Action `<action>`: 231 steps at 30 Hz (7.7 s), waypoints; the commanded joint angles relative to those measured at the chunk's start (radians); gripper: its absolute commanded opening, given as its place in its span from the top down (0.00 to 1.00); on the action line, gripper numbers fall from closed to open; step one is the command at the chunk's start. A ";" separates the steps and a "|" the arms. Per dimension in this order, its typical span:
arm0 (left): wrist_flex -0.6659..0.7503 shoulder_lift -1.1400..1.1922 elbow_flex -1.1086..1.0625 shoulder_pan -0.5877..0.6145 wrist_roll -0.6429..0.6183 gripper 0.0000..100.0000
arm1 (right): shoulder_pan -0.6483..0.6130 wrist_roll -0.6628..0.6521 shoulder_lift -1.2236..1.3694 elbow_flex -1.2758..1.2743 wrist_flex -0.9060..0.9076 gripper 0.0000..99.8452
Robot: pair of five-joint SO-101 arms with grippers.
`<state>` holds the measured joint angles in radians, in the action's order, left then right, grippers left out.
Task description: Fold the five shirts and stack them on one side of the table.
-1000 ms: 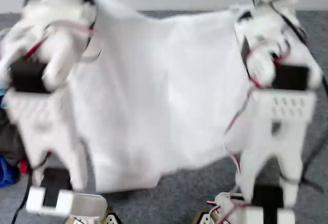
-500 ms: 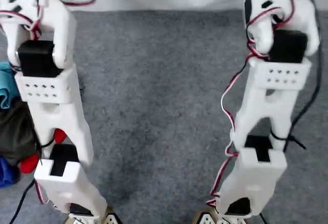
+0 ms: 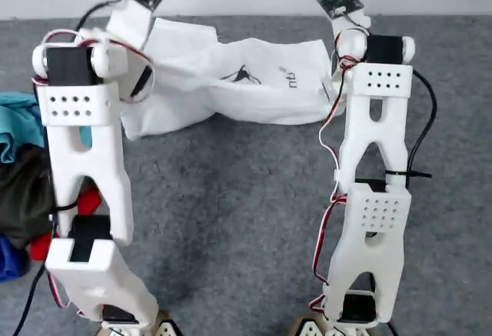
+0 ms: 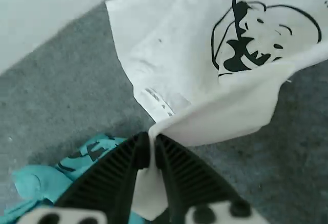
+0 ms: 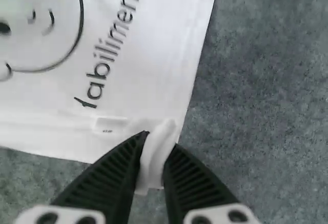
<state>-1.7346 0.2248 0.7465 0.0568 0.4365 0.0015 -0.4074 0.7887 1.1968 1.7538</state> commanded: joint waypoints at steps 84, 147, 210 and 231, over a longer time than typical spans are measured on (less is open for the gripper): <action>0.549 0.951 0.604 -0.061 0.037 0.98 | 0.081 0.173 -0.208 -0.911 -0.858 0.99; -0.015 0.560 -0.004 0.058 -0.267 0.88 | 0.084 0.153 -0.487 -1.378 -0.492 0.84; 0.035 0.101 -0.538 -0.146 -0.236 0.87 | 0.700 -0.285 -0.918 -1.470 -0.107 0.81; 0.163 0.578 -0.410 -0.204 -0.238 0.85 | 0.696 -0.221 -1.150 -1.473 -0.064 0.81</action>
<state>-1.5919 0.7649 0.3322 -0.1197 0.1757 0.6981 -0.6406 -0.3237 -0.2793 1.6801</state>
